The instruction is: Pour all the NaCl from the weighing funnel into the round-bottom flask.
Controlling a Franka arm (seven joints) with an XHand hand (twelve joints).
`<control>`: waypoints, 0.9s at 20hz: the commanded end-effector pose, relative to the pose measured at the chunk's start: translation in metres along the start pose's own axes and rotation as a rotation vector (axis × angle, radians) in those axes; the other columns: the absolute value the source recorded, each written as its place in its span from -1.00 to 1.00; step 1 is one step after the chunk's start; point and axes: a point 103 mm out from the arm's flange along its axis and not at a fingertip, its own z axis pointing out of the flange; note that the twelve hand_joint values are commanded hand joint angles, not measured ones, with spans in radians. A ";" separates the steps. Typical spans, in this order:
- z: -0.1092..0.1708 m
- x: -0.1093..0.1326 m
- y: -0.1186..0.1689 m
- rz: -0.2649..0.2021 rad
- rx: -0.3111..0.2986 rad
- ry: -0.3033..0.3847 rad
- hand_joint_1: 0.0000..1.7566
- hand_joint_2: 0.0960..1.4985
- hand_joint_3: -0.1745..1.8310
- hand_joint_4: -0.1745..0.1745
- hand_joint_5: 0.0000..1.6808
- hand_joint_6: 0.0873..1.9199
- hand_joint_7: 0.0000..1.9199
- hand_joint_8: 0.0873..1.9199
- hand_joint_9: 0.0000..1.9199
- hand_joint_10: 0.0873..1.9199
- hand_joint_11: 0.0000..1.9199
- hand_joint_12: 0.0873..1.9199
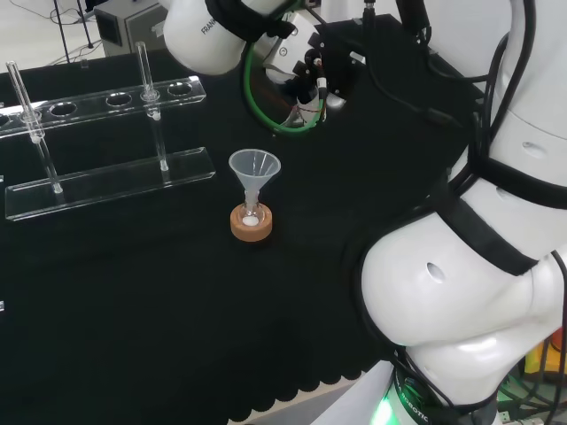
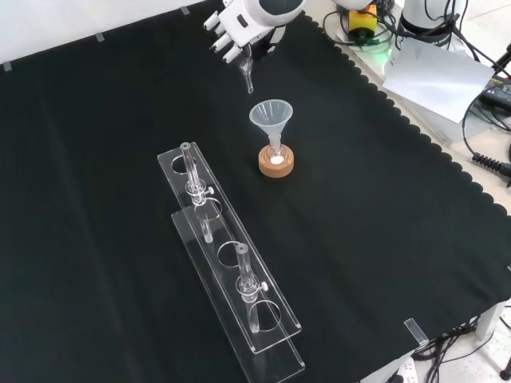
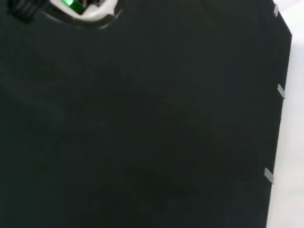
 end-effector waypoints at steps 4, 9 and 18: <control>0.009 0.001 0.010 -0.032 -0.032 0.139 0.19 -0.10 -0.08 1.00 0.23 0.12 -0.23 -0.42 0.20 -0.73 -0.12 0.04; 0.013 0.002 0.013 -0.033 -0.026 0.166 0.19 -0.10 -0.08 1.00 0.23 0.12 -0.23 -0.42 0.19 -0.73 -0.12 0.04; 0.020 0.002 0.018 -0.038 -0.017 0.210 0.19 -0.10 -0.08 1.00 0.23 0.12 -0.24 -0.41 0.19 -0.73 -0.12 0.04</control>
